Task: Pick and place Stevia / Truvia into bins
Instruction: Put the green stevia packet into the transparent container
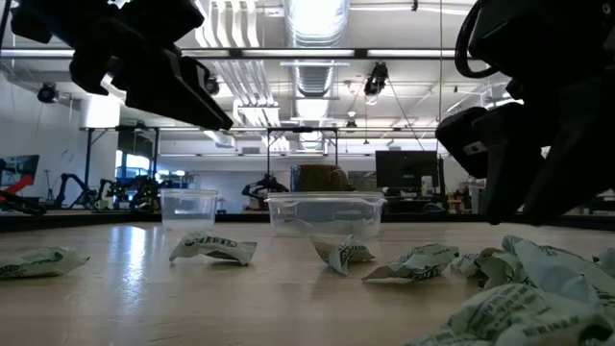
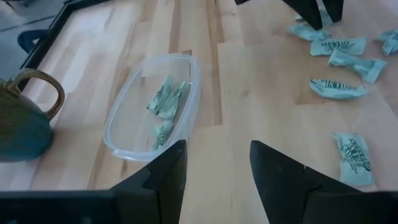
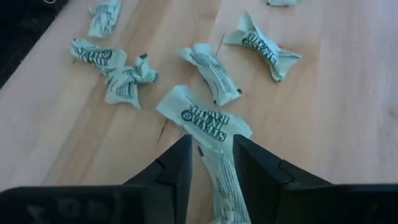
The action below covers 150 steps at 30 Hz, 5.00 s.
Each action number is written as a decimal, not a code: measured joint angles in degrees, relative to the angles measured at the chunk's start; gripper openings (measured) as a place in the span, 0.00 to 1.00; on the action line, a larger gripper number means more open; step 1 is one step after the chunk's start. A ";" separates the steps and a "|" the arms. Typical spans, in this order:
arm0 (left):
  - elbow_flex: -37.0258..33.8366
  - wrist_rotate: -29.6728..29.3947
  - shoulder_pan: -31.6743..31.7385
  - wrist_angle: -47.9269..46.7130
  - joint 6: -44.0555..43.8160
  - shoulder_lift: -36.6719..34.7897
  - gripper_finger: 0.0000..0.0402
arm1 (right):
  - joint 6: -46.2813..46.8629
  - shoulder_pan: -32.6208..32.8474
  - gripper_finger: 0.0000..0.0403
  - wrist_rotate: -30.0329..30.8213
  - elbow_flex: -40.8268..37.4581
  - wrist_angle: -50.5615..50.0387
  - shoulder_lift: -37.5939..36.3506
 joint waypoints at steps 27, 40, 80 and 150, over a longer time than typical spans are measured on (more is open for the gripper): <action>-0.01 -0.89 0.00 0.07 0.07 0.00 0.40 | 1.57 -0.04 0.03 1.73 -0.21 -2.79 1.00; -0.12 -0.86 0.00 0.03 0.09 0.02 0.40 | -2.10 0.00 0.02 3.95 -0.16 -3.92 -2.82; -0.62 -0.85 0.00 0.49 0.13 0.02 0.40 | -15.99 -25.44 0.04 15.34 0.01 7.95 -3.91; 1.80 22.22 -3.56 18.99 -9.97 26.51 0.02 | -9.47 -10.97 0.17 3.02 -0.42 -13.55 -15.29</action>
